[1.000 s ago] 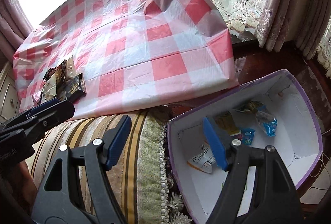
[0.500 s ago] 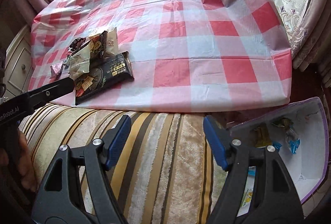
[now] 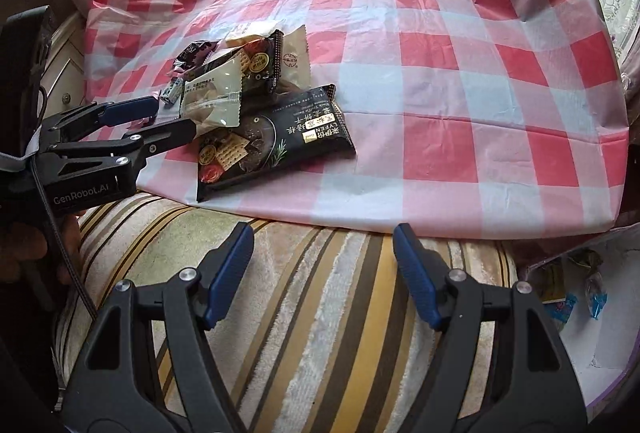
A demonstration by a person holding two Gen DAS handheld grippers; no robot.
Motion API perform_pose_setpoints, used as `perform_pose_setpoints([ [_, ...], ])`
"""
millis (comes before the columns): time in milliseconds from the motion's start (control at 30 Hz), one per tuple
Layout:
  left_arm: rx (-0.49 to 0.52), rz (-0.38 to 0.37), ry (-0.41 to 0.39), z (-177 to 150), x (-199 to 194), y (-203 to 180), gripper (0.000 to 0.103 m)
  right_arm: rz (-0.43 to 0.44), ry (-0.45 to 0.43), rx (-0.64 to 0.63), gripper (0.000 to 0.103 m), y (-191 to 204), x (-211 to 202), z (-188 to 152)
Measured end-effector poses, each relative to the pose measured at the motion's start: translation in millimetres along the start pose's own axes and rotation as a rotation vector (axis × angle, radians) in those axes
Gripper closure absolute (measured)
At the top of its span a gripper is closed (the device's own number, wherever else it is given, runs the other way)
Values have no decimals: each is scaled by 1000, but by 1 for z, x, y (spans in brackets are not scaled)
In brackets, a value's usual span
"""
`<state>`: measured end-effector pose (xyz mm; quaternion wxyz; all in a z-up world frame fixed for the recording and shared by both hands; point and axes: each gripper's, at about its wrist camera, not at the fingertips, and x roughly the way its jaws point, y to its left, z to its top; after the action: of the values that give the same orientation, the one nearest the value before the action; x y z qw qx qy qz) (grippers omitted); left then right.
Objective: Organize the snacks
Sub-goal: 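Grasp the white nut pouch with the left tool while the right tool grasps the black cracker packet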
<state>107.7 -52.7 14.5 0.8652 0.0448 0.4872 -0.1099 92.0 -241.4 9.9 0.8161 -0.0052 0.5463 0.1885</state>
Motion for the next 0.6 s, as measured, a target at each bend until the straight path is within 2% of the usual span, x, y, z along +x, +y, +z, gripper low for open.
perform_pose_setpoints([
  [167,147,6,16,9,15,-2,32,19,31,11,28,6,12,6],
  [333,206,-34,23,15,29,0,33,31,55,31,28,9,22,12],
  [400,199,-44,30,15,32,2,54,32,63,42,28,10,25,16],
  [567,125,-103,-1,15,29,17,59,42,72,79,28,17,36,30],
  [600,118,-112,-6,14,28,18,66,41,74,84,28,19,39,33],
])
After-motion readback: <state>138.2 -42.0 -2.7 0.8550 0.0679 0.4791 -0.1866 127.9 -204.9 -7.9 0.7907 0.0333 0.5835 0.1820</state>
